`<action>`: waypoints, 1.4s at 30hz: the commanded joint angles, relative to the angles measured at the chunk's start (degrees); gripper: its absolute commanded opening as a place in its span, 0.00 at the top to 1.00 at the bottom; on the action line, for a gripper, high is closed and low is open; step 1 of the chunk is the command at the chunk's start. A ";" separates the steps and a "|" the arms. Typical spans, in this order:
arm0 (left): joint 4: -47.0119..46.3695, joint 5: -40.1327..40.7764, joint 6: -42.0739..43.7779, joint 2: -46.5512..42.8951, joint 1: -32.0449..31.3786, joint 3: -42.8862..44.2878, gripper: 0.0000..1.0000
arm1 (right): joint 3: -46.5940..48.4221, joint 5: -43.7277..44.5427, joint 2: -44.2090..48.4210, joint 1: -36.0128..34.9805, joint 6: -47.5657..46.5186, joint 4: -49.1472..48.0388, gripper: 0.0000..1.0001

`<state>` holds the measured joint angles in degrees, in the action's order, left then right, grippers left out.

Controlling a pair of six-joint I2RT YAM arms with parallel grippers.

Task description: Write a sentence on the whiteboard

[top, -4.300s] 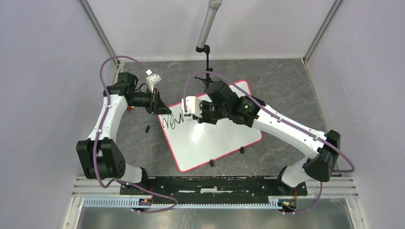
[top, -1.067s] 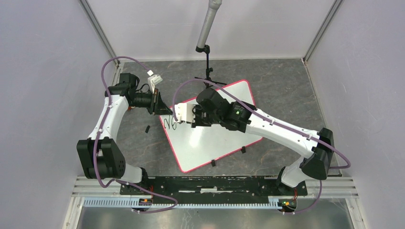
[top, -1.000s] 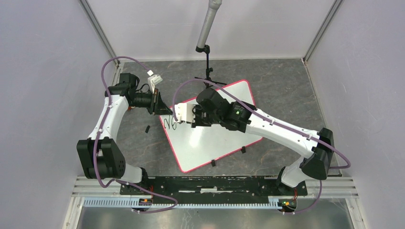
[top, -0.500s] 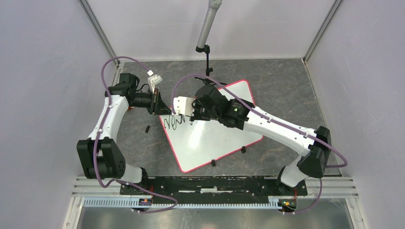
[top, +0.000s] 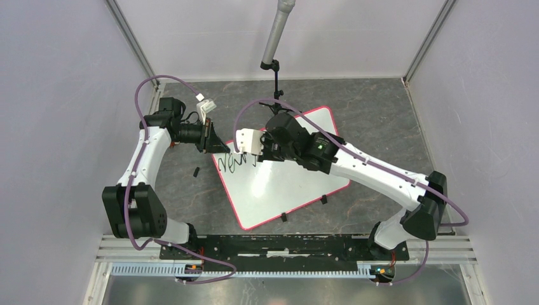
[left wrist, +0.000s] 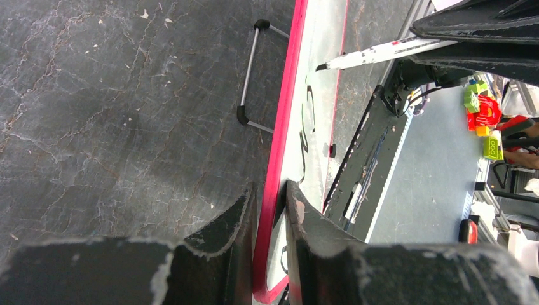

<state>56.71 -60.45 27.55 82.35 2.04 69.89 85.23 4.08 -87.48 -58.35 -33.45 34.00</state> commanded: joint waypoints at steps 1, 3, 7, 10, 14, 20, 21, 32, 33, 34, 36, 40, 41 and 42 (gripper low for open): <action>-0.06 2.88 0.55 -0.84 -1.35 -0.80 0.97 | -2.19 -1.90 5.01 1.01 1.41 -0.83 1.00; -0.09 2.79 0.54 -0.78 -1.32 -0.81 0.98 | -3.62 -2.68 5.56 1.43 1.73 -1.00 1.00; -0.08 2.70 0.53 -0.69 -1.35 -0.80 0.98 | -5.89 -3.42 5.32 1.74 2.08 -1.47 1.00; -0.10 2.70 0.42 -0.94 -2.13 -0.84 0.98 | -6.39 -3.11 5.00 1.97 2.17 -2.42 1.00; -0.09 2.68 0.41 -1.00 -2.19 -0.98 0.97 | -5.93 -2.99 4.10 2.03 2.25 -3.12 1.00; -0.09 2.64 0.59 -0.94 -2.13 -1.07 0.97 | -5.25 -2.82 3.32 2.10 2.19 -3.68 1.00; -0.12 2.61 0.51 -0.87 -2.15 -1.06 0.97 | -5.13 -3.12 3.20 2.09 2.17 -3.68 1.00; -0.98 2.79 0.01 -1.05 -2.13 -1.42 0.97 | -5.83 -7.22 2.63 1.97 2.40 -1.93 1.00; -0.94 2.80 0.04 -0.98 -2.15 -1.38 0.97 | -6.09 -7.24 2.77 1.98 2.24 -1.77 1.00; -0.94 2.79 0.03 -0.97 -2.13 -1.31 0.97 | -6.34 -7.14 2.87 1.96 2.09 -1.51 1.00; -0.93 2.79 0.04 -0.92 -2.13 -1.29 0.98 | -6.95 -7.06 3.25 1.99 1.92 -1.07 1.00; -0.99 2.79 0.05 -0.91 -2.14 -1.33 0.98 | -8.03 -6.98 3.98 2.00 1.33 0.01 1.00; -0.96 2.75 0.06 -0.80 -2.16 -1.31 0.98 | -8.19 -6.82 4.20 1.95 1.05 0.22 1.00; -0.96 2.83 0.10 -0.82 -2.22 -1.33 0.98 | -8.44 -6.53 4.40 1.97 0.94 0.35 1.00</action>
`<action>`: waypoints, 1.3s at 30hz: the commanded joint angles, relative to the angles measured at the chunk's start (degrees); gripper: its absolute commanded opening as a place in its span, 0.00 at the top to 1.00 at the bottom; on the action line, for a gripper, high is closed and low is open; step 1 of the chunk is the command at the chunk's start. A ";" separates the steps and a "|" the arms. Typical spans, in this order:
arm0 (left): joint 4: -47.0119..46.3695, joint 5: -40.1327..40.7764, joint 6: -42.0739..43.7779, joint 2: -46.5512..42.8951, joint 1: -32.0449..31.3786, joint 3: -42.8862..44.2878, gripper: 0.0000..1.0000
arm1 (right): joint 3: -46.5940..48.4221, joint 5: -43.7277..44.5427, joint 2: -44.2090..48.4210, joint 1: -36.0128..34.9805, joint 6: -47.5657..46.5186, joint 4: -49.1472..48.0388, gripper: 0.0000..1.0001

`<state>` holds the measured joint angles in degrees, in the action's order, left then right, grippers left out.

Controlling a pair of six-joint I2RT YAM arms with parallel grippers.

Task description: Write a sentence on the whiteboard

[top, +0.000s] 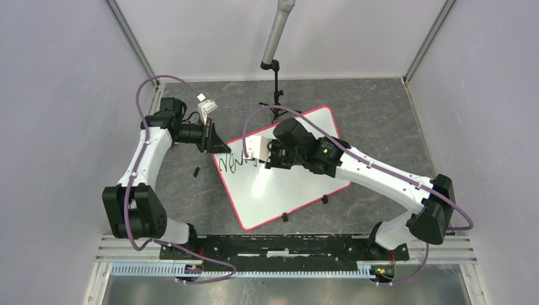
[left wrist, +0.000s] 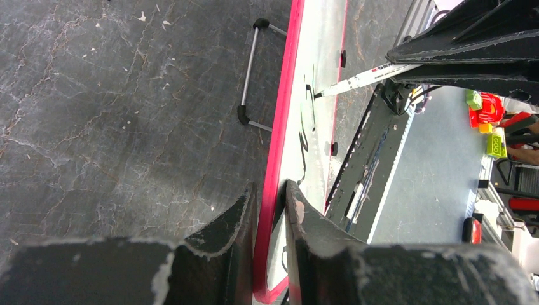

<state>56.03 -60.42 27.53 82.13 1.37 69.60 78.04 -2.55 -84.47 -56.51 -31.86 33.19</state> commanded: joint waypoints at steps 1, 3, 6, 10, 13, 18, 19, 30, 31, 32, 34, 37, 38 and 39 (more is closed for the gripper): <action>-0.31 2.77 0.15 -0.55 -1.54 -1.03 0.98 | -1.37 0.60 1.48 0.18 -0.83 1.24 1.00; -0.25 2.77 0.09 -0.43 -1.54 -1.05 0.97 | -1.48 2.07 1.69 0.26 -1.18 1.35 1.00; -0.26 2.85 0.08 -0.43 -1.54 -1.05 0.97 | -0.94 4.77 1.84 0.39 -1.72 1.26 1.00; -0.28 2.85 0.05 -0.44 -1.63 -1.00 0.98 | 0.24 6.73 1.58 0.74 -1.98 0.83 1.00; -0.29 2.97 0.07 -0.47 -1.63 -1.05 0.97 | 0.92 6.93 1.41 0.92 -1.85 0.17 1.00; -0.29 3.03 0.05 -0.37 -1.72 -1.05 0.98 | 2.19 7.05 0.54 0.92 -1.65 -0.79 1.00; -0.24 3.03 0.06 -0.47 -1.72 -1.05 0.97 | 2.53 7.00 0.28 0.98 -1.62 -0.95 1.00; -0.31 3.18 0.10 -0.50 -1.81 -1.13 0.98 | 3.83 4.86 -1.05 0.97 -1.21 -0.21 1.00; -0.26 3.16 0.08 -0.45 -1.81 -1.14 0.97 | 3.94 4.52 -1.00 0.96 -1.19 -0.14 1.00; -0.30 3.12 0.12 -0.41 -1.81 -1.14 0.98 | 4.03 4.05 -0.92 0.96 -1.11 -0.23 1.00; -0.31 3.12 0.14 -0.40 -1.81 -1.14 0.98 | 4.05 3.44 -0.84 0.96 -1.09 -0.39 1.00; -0.26 3.25 0.22 -0.47 -1.81 -1.22 0.97 | 3.49 2.72 -0.30 0.96 -0.93 -0.86 1.00; -0.26 3.21 0.17 -0.43 -1.81 -1.27 0.97 | 3.24 0.97 0.24 0.97 -0.90 -0.98 1.00; -0.30 3.29 0.19 -0.46 -1.81 -1.31 0.98 | 2.86 0.59 1.04 0.96 -0.46 -1.38 1.00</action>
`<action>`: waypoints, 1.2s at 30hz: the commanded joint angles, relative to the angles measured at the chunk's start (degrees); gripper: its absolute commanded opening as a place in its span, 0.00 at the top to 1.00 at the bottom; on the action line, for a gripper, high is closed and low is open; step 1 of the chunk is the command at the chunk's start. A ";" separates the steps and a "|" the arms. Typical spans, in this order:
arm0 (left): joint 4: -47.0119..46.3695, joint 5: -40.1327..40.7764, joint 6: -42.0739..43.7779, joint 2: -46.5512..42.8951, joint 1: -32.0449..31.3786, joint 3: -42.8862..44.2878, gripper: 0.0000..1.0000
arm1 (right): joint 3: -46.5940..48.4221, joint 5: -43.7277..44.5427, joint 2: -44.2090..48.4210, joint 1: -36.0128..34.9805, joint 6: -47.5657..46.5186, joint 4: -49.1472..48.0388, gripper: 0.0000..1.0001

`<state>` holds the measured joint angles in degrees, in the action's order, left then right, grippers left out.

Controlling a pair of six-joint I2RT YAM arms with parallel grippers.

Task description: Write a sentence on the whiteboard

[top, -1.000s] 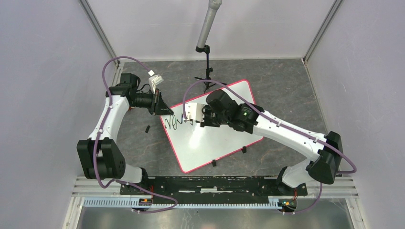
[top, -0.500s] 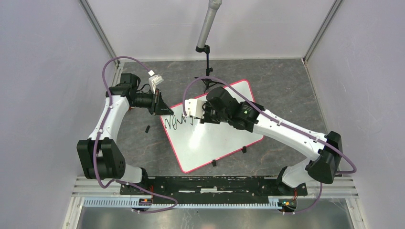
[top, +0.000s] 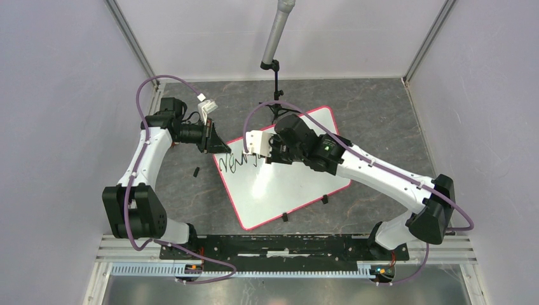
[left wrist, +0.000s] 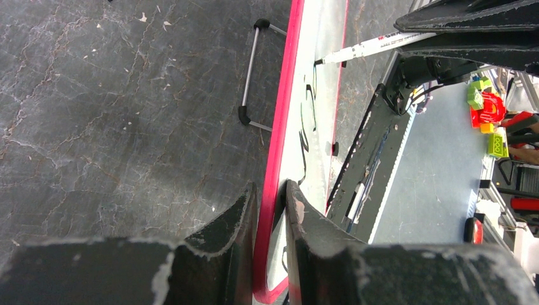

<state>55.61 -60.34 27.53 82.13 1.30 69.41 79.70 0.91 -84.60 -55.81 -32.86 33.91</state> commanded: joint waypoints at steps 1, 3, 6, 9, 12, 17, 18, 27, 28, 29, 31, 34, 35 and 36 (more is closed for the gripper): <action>0.11 3.26 0.18 -0.45 -1.74 -1.12 0.97 | 0.93 -3.07 1.68 0.43 0.86 -2.33 1.00; 0.12 3.13 0.16 -0.43 -1.74 -1.07 0.97 | 0.74 -3.68 2.67 1.77 1.36 -2.57 1.00; 0.19 3.12 0.16 -0.44 -1.74 -1.07 0.98 | 0.05 -6.99 4.09 4.47 2.00 -2.67 1.00; 0.17 3.03 0.24 -0.39 -1.74 -1.12 0.98 | -0.88 -8.20 4.91 4.92 2.28 -2.79 1.00; 0.15 2.92 0.29 -0.36 -1.74 -1.12 0.97 | -1.20 -8.69 4.71 4.86 2.50 -2.68 1.00; 0.11 3.03 0.24 -0.73 -1.74 -1.20 0.97 | -1.39 -8.80 3.68 4.92 2.38 -2.71 1.00; 0.15 3.06 0.17 -0.76 -1.74 -1.20 0.98 | -1.38 -8.73 3.42 4.92 2.32 -2.64 1.00; 0.14 3.00 0.29 -0.63 -1.74 -1.26 0.97 | -1.04 -8.16 1.55 4.90 1.85 -2.92 1.00; 0.11 3.03 0.25 -0.56 -1.74 -1.21 0.98 | -0.95 -8.19 1.41 4.99 1.76 -2.96 1.00; 0.13 3.03 0.33 -0.48 -1.74 -1.18 0.98 | -0.94 -8.20 1.19 4.90 1.67 -3.06 1.00; 0.12 3.12 0.33 -0.57 -1.72 -1.28 0.98 | -0.80 -7.77 0.81 4.92 1.58 -3.06 1.00; 0.14 3.14 0.27 -0.61 -1.74 -1.38 0.97 | -0.59 -6.61 0.54 4.93 1.75 -3.23 1.00; 0.11 3.12 0.30 -0.58 -1.74 -1.38 0.97 | -0.50 -6.20 0.57 4.93 1.83 -3.45 1.00; 0.13 3.11 0.30 -0.49 -1.74 -1.31 0.98 | -0.38 -5.59 0.65 4.92 2.05 -3.61 1.00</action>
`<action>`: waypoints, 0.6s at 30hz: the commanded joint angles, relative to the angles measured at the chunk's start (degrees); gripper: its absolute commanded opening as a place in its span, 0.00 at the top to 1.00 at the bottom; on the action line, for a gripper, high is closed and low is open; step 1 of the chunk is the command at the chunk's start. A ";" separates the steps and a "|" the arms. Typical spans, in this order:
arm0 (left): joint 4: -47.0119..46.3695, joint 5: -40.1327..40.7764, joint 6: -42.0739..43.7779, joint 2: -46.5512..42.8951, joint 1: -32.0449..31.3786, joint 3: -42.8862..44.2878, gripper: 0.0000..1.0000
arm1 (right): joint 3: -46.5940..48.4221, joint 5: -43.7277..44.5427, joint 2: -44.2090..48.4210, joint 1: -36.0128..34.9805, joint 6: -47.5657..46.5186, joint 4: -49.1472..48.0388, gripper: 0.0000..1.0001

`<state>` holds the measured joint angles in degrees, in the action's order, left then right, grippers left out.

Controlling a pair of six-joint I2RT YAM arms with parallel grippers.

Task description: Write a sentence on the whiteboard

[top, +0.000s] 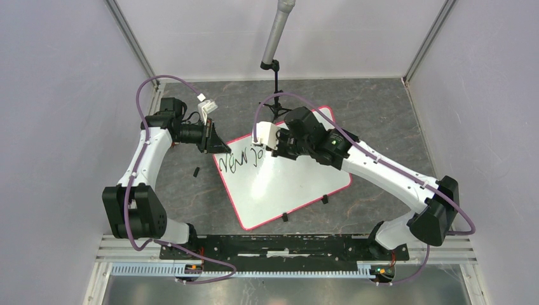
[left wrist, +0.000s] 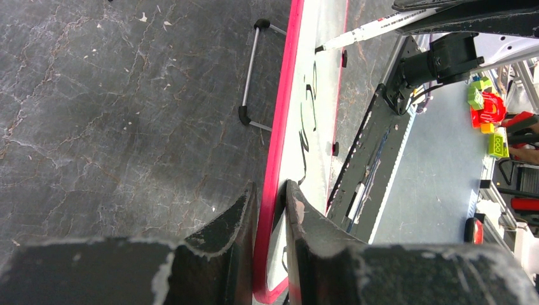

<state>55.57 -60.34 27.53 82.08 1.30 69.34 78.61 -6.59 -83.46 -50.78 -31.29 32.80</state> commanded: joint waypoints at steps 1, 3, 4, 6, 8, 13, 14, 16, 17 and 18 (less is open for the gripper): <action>0.15 3.06 0.25 -0.44 -1.74 -1.23 0.98 | 0.83 2.37 -0.48 -0.04 0.58 -2.62 1.00; 0.18 3.14 0.20 -0.41 -1.74 -1.14 0.98 | 1.23 2.76 -0.39 0.33 0.92 -2.73 1.00; 0.16 3.12 0.21 -0.46 -1.74 -1.22 0.98 | 1.37 2.74 -0.42 0.38 1.04 -2.67 1.00; 0.17 3.12 0.16 -0.46 -1.74 -1.23 0.98 | 1.30 3.10 -0.49 0.48 1.13 -2.48 1.00; 0.19 3.21 0.20 -0.52 -1.74 -1.19 0.98 | 0.76 3.11 -0.35 0.59 1.06 -2.22 1.00; 0.22 3.21 0.16 -0.47 -1.74 -1.14 0.98 | -2.77 3.03 0.94 0.58 1.23 -2.20 1.00; 0.20 3.23 0.18 -0.49 -1.74 -1.09 0.98 | -3.62 3.12 1.46 0.61 1.23 -2.29 1.00; 0.15 3.16 0.33 -0.38 -1.74 -1.10 0.98 | -4.68 2.90 2.19 0.60 1.25 -2.22 1.00; 0.16 3.13 0.27 -0.33 -1.74 -1.14 0.97 | -4.93 2.61 2.45 0.60 1.32 -2.09 1.00; 0.18 3.10 0.29 -0.15 -1.74 -1.14 0.97 | -4.96 2.40 2.56 0.57 1.32 -1.91 1.00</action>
<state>55.53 -60.14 27.53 82.08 1.30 69.25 75.46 -5.65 -81.91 -50.74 -30.68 30.44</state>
